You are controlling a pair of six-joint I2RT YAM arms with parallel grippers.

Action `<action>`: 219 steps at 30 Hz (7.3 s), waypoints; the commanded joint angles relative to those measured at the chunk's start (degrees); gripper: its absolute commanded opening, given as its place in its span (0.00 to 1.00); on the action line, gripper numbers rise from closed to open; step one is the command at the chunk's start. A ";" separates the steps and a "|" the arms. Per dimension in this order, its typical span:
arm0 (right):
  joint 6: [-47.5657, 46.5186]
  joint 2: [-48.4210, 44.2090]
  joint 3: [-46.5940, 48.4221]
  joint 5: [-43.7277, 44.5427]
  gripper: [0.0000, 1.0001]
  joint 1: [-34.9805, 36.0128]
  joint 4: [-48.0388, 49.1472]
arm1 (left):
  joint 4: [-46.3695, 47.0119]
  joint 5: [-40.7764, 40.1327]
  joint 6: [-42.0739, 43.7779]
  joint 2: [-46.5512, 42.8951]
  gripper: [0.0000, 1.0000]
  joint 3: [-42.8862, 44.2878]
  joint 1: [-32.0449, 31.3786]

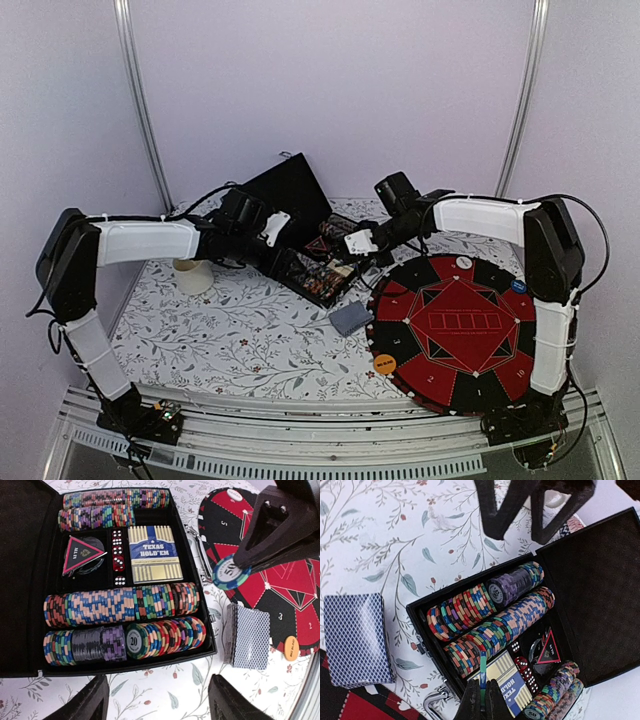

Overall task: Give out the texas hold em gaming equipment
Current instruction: Place the poker chip in the chip case, then pick up the pile of poker chips from the chip case.

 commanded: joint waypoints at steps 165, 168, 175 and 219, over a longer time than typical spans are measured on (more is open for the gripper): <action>52.41 -40.43 -44.17 9.39 0.99 -1.40 46.96 | -7.46 -27.45 6.39 24.59 0.64 16.86 -10.16; 52.21 -40.58 -44.18 9.38 0.99 -1.40 46.80 | -7.39 -27.90 7.05 24.80 0.69 16.32 -10.56; 52.24 -40.55 -43.95 8.94 0.99 -1.40 46.80 | -7.83 -31.01 8.28 25.35 0.50 16.52 -10.60; 52.28 -41.94 -44.03 9.12 0.99 -1.38 45.80 | -8.80 -23.68 7.98 19.67 0.00 14.28 -8.01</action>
